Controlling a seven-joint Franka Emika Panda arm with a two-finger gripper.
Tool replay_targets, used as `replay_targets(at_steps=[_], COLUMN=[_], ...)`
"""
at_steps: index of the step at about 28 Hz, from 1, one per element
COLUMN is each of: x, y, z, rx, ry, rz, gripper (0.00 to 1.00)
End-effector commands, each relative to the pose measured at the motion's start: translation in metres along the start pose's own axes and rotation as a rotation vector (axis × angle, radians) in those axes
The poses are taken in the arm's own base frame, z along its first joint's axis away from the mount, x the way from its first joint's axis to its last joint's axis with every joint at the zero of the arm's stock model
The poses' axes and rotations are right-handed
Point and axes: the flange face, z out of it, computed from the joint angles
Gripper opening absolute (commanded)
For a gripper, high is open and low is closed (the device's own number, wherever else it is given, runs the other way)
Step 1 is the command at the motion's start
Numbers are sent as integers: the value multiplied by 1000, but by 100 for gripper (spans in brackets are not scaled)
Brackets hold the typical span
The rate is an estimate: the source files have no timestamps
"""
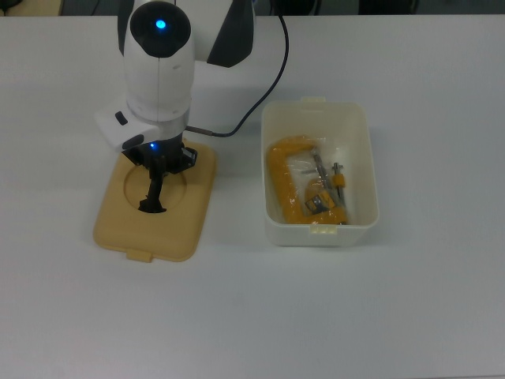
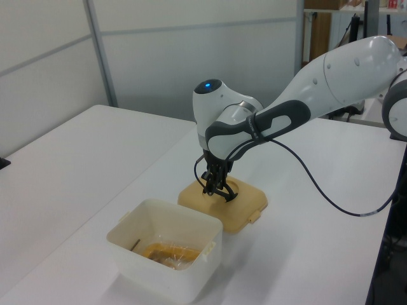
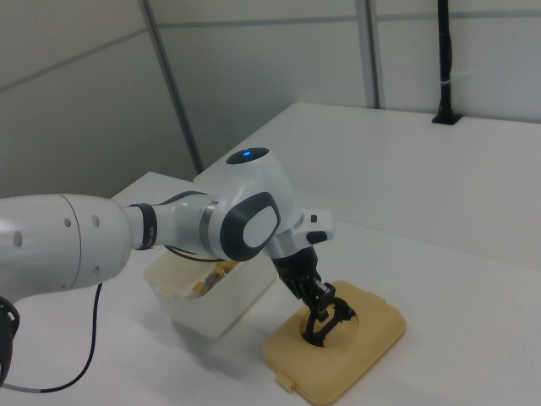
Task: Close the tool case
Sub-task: 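Lift the tan lid by its handle off the table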
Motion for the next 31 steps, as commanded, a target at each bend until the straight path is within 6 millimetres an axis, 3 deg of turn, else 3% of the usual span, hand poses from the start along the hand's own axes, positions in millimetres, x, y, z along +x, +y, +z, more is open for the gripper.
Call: replay_targets(at_steps=[1, 11, 18, 23, 27, 31], x=[10, 4, -4, -13, -23, -19], y=[15, 58, 98, 117, 110, 104], z=[-21, -71, -127, -163, -168, -167], rx=[-5, 32, 101, 139, 146, 142], ry=[40, -18, -60, -74, -125, -116], rz=[26, 3, -26, -47, -94, -93], gripper=[0, 0, 0, 0, 0, 0])
